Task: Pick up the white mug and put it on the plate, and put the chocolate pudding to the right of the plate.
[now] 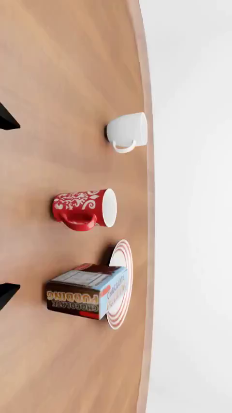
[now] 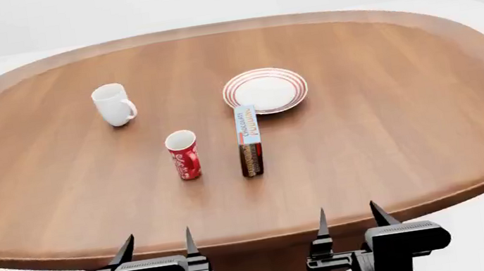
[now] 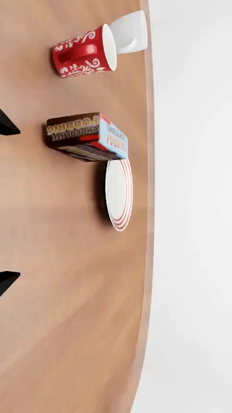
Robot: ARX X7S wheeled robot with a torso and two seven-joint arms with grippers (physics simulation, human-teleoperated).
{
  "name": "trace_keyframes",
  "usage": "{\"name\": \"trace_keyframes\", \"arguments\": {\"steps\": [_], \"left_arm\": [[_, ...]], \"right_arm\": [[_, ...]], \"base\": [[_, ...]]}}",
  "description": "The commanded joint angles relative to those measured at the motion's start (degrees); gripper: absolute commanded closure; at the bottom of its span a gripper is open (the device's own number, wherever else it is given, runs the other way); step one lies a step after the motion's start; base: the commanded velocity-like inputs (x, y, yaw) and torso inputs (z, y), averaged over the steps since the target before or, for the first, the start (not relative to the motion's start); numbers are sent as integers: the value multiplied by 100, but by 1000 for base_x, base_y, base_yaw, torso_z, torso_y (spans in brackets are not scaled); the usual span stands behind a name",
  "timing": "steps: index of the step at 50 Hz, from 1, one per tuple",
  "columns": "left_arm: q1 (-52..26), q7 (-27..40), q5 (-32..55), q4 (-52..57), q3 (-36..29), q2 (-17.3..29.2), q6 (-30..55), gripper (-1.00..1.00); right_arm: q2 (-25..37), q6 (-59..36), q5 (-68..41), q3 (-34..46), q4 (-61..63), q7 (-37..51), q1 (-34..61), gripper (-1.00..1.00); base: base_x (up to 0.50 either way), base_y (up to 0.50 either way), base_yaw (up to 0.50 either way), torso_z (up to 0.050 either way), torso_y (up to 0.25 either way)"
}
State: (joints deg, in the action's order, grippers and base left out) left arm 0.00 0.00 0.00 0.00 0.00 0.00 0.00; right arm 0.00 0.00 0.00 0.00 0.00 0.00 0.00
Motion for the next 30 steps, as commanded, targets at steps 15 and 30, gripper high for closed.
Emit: {"name": "trace_keyframes", "arguments": {"steps": [15, 30], "left_arm": [[53, 209, 369, -142, -353, 330, -426, -100], [-34, 187, 7, -390, -289, 267, -471, -100]], "right_arm": [[296, 36, -323, 318, 33, 315, -17, -100], [214, 40, -312, 306, -55, 233, -7, -100]], "base": [[0, 0, 0, 0, 0], [0, 0, 0, 0, 0]]}}
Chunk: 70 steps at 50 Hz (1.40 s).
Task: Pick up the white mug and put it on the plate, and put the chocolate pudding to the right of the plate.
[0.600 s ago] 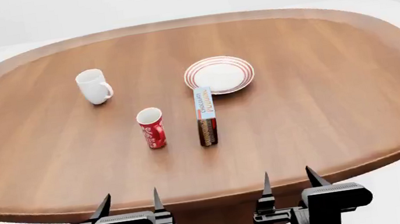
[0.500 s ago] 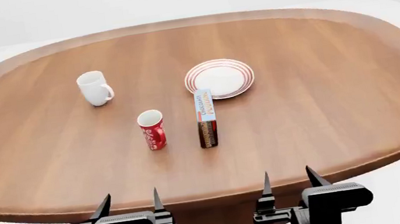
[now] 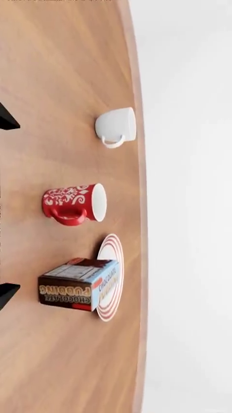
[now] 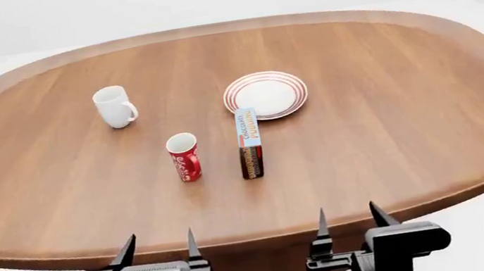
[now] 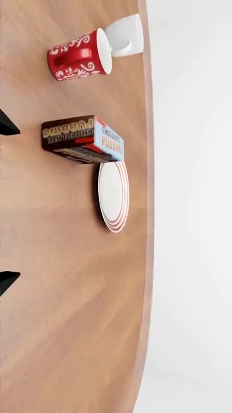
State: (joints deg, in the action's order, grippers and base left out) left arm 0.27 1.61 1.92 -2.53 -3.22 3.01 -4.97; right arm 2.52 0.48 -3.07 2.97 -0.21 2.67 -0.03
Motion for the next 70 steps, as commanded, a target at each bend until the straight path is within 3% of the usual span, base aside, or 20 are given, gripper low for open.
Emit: {"name": "trace_keyframes", "arguments": {"steps": [1, 16, 20, 29, 41, 53, 70], "left_arm": [[-64, 44, -184, -141, 17, -24, 26, -100], [-97, 263, -131, -142, -134, 107, 47, -100], [-49, 418, -195, 494, -37, 223, 155, -100], [134, 877, -234, 3448, 823, 611, 960, -100], [386, 1278, 196, 5162, 2084, 798, 743, -100], [501, 1558, 730, 5717, 2951, 833, 481, -100], [575, 1751, 751, 5878, 3143, 800, 238, -100]], "right_arm": [[-25, 13, -19, 26, -57, -22, 0, -100], [127, -61, -205, 189, 54, 151, 0, -100], [212, -301, -372, 66, 690, 239, 5, -100], [637, -887, -882, -831, 3256, 682, 51, -100], [942, -330, -1798, -2200, 4877, 958, 266, -100], [892, 864, -1944, -2465, 5289, 578, 201, -100], [1024, 950, -1845, -2134, 5557, 432, 63, -100]], "base": [[0, 0, 0, 0, 0], [0, 0, 0, 0, 0], [0, 0, 0, 0, 0], [0, 0, 0, 0, 0], [0, 0, 0, 0, 0], [0, 0, 0, 0, 0], [263, -114, 0, 0, 0]]}}
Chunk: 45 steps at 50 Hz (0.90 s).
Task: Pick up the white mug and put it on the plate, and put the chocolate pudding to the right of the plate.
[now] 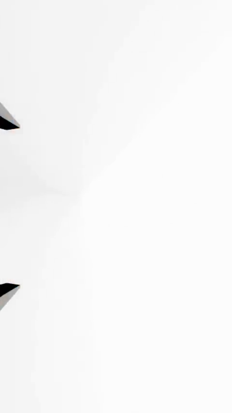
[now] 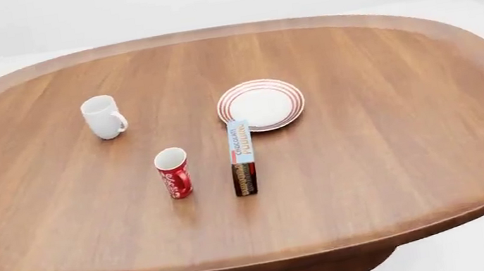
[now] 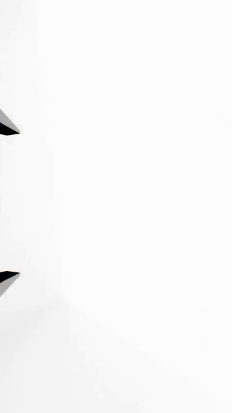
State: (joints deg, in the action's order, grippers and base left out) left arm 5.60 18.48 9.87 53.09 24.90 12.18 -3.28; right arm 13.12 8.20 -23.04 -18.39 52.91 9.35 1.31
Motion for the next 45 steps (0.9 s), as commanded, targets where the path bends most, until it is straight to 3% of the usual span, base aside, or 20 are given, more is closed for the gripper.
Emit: {"name": "trace_keyframes", "arguments": {"steps": [1, 18, 45], "left_arm": [[44, 70, -44, 325, 335, -109, 71, -100], [91, 121, -123, 185, 197, -81, 3, -100], [138, 224, -149, 120, 88, -5, -27, -100]], "right_arm": [[-17, 180, 150, 38, 245, -264, -83, -100], [171, -15, 346, 563, 263, -433, -218, -100], [286, 206, 494, 763, 197, -497, -318, -100]], "base": [[500, -207, 0, 0, 0], [500, -178, 0, 0, 0], [500, -1, 0, 0, 1]]}}
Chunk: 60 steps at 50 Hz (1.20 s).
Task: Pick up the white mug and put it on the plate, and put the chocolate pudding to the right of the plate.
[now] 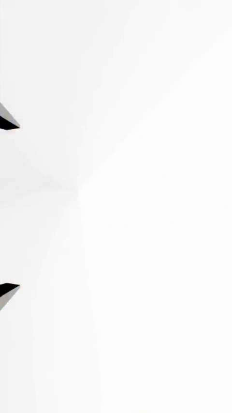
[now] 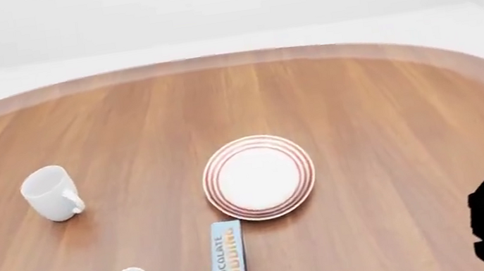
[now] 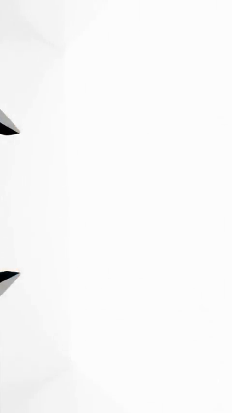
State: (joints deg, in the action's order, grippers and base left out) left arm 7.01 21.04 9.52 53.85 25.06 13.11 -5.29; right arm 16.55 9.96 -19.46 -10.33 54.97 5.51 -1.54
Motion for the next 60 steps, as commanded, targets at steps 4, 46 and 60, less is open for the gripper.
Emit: {"name": "trace_keyframes", "arguments": {"steps": [4, 46, 60], "left_arm": [[7, -20, -101, 34, 63, -87, 166, -100], [72, 114, -138, 3, -78, 30, 128, -100], [111, 152, -159, -18, -121, 55, 91, -100]], "right_arm": [[-46, 43, 153, -9, -17, -112, -41, -100], [40, 215, 192, 151, -131, -5, -96, -100], [82, 230, 172, 182, -120, 46, -129, -100]], "base": [[500, 0, 0, 0, 3], [356, 37, 0, 0, 1], [59, 501, 0, 0, 0]]}}
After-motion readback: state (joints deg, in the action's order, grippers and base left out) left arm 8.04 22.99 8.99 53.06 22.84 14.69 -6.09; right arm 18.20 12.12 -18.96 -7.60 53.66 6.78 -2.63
